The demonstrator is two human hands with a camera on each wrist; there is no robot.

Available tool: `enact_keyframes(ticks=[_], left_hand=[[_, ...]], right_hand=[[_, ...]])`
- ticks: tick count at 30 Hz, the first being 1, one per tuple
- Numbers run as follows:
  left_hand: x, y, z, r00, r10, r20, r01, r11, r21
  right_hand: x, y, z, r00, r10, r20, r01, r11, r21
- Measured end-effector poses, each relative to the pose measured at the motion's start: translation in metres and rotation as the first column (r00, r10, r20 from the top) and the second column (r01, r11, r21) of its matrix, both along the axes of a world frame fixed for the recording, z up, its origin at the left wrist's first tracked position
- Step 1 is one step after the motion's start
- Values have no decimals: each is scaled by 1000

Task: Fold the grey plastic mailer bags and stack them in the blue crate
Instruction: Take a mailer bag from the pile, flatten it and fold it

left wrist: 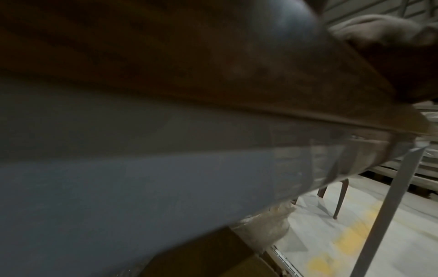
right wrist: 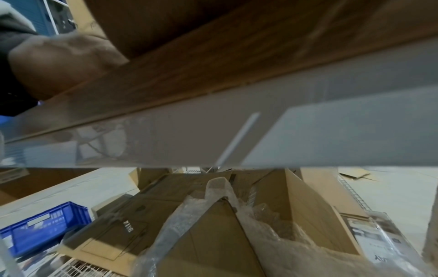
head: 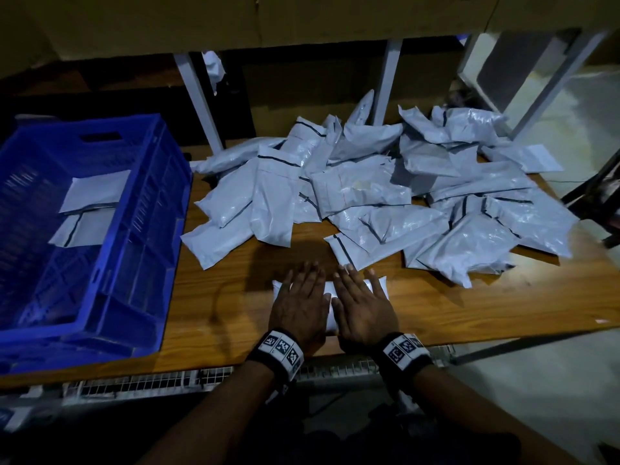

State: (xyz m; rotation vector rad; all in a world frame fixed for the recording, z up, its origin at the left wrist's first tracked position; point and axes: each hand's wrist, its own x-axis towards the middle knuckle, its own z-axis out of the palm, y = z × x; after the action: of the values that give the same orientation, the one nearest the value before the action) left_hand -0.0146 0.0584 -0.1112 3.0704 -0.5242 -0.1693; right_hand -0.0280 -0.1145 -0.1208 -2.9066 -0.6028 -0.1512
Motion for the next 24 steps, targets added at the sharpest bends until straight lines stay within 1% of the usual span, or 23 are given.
enact_keyframes(ticks=[13, 19, 24], left_hand=[[-2, 0, -3, 1000, -15, 7, 15, 1000, 10], [-3, 0, -1, 999, -19, -26, 21, 998, 53], [-3, -1, 2, 999, -17, -41, 18, 999, 44]], right_hand=[[-1, 0, -3, 1000, 0, 10, 0, 1000, 7], [0, 1, -3, 1000, 3, 18, -3, 1000, 28], [-1, 2, -3, 1000, -7, 30, 6, 999, 36]])
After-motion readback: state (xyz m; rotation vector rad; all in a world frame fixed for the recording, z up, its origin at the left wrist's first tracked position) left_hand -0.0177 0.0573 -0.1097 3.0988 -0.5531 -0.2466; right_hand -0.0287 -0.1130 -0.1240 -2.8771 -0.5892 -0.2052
